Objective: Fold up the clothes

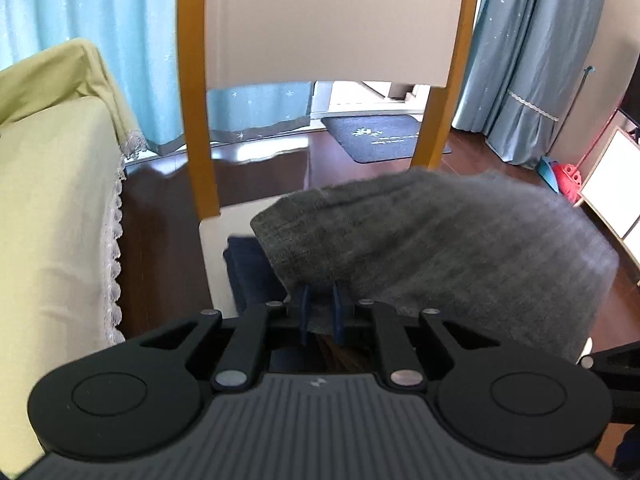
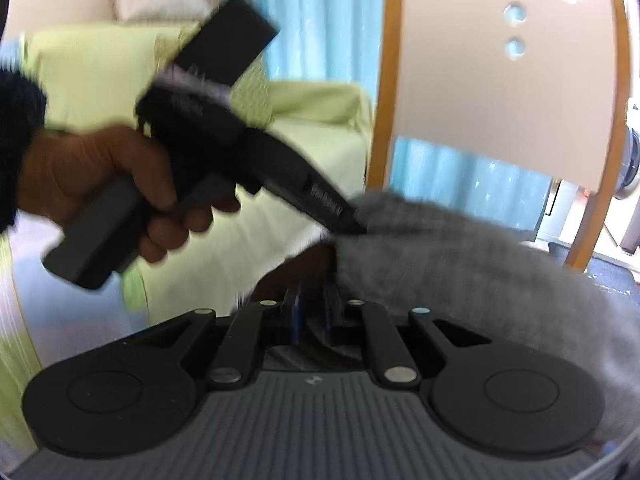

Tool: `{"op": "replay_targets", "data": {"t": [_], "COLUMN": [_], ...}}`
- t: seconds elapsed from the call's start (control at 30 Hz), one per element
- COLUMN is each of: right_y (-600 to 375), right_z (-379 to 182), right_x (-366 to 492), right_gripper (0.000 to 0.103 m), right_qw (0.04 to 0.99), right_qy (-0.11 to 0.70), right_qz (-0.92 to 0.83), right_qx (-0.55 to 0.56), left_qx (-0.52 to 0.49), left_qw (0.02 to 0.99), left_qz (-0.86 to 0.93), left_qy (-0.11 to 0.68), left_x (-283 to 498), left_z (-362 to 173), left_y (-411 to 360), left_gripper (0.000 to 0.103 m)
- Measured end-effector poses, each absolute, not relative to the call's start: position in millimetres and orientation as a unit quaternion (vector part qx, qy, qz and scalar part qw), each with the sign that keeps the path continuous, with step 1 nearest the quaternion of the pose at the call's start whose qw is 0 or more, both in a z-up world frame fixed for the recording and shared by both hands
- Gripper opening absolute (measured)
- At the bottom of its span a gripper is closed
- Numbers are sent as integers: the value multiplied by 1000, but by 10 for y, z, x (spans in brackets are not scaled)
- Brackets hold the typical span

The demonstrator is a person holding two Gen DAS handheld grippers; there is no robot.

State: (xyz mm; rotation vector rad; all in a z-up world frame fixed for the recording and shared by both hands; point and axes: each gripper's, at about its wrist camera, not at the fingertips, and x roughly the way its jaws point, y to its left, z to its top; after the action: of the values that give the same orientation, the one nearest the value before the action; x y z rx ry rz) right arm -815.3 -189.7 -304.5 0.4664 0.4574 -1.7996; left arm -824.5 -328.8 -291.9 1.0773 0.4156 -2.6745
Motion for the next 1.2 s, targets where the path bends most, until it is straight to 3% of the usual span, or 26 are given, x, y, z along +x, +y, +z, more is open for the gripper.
{"op": "replay_targets", "data": {"t": [0.23, 0.5, 0.73, 0.93, 1.2], "right_y": [-1884, -1449, -1825, -1818, -1840], "right_z": [-2945, -2372, -2664, -3190, -3051], "right_x": [-8175, -8394, -8360, -8205, -8246], "right_gripper": [9, 12, 12, 12, 16], "right_qw": [592, 582, 569, 565, 583], "right_qy": [243, 180, 164, 223, 239], "right_qz": [-751, -777, -791, -786, -770], "right_qx": [163, 160, 150, 116, 99], "left_qx": [362, 319, 349, 337, 331], "left_qw": [141, 150, 138, 129, 146], "left_qz": [-910, -926, -919, -926, -922], "left_qy": [147, 136, 124, 109, 135], "left_x": [-8252, -8122, -8275, -8179, -8117], "left_z": [-2805, -2303, -2685, -2987, -2788], "left_y": [-3244, -3060, -3112, -3040, -3060], "left_gripper": [18, 16, 16, 17, 19]}}
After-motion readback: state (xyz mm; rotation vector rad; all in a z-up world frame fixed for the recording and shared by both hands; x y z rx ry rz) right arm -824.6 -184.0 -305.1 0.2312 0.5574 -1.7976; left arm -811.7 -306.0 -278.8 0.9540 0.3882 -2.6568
